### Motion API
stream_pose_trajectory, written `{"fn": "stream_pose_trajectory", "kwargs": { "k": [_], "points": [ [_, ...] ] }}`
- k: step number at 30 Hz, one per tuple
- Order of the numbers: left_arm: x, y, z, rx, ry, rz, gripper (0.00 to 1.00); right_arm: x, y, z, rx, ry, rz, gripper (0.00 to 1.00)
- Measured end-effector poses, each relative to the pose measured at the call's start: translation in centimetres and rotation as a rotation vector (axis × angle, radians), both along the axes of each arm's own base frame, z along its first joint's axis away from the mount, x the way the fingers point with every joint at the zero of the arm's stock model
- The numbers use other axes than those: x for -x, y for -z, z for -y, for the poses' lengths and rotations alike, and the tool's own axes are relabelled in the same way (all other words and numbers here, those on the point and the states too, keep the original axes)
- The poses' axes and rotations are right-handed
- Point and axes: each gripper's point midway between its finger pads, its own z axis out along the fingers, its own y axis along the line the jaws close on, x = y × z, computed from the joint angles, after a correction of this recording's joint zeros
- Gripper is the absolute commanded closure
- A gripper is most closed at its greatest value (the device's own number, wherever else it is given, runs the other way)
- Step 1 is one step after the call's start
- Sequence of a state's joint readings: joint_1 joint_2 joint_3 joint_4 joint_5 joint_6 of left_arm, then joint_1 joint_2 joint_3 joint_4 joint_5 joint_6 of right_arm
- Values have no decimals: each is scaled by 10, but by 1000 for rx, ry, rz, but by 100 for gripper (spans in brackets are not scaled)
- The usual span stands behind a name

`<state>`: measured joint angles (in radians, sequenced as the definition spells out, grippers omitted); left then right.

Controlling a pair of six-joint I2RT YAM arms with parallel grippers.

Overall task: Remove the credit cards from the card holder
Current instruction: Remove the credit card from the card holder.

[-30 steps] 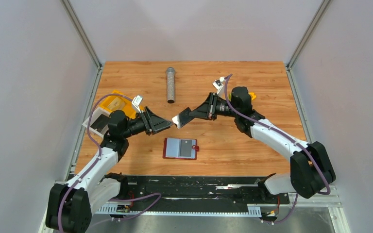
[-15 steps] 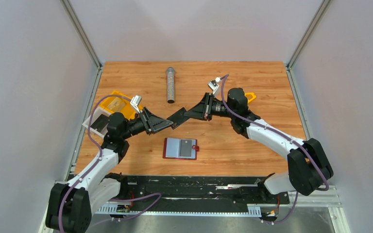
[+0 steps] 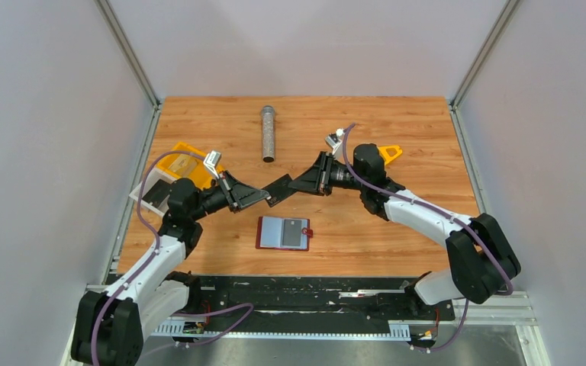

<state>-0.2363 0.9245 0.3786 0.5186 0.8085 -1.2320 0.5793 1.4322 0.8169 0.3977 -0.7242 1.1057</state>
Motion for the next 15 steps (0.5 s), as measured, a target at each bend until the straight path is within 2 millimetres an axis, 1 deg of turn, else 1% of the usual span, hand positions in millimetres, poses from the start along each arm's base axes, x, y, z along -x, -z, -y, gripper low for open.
{"fn": "stream_pose_trajectory", "kwargs": {
  "k": [2, 5, 7, 9, 12, 15],
  "points": [
    [-1, 2, -1, -8, -8, -4, 100, 0, 2, 0, 8, 1, 5, 66],
    [-1, 7, -2, -27, -16, -18, 100, 0, 7, 2, 30, 4, 0, 47],
    [-3, 10, -3, -43, -23, -28, 100, 2, 11, 3, 49, 2, 3, 37],
    [-5, 11, -4, -65, -28, -31, 100, 4, 11, 6, 63, 0, 15, 30],
    [-13, 4, -11, -111, -47, -17, 100, 9, 7, 10, 77, -7, 51, 25],
    [-26, -12, -24, -179, -89, 22, 100, 16, 0, 15, 82, -13, 95, 17]
  ]
}}
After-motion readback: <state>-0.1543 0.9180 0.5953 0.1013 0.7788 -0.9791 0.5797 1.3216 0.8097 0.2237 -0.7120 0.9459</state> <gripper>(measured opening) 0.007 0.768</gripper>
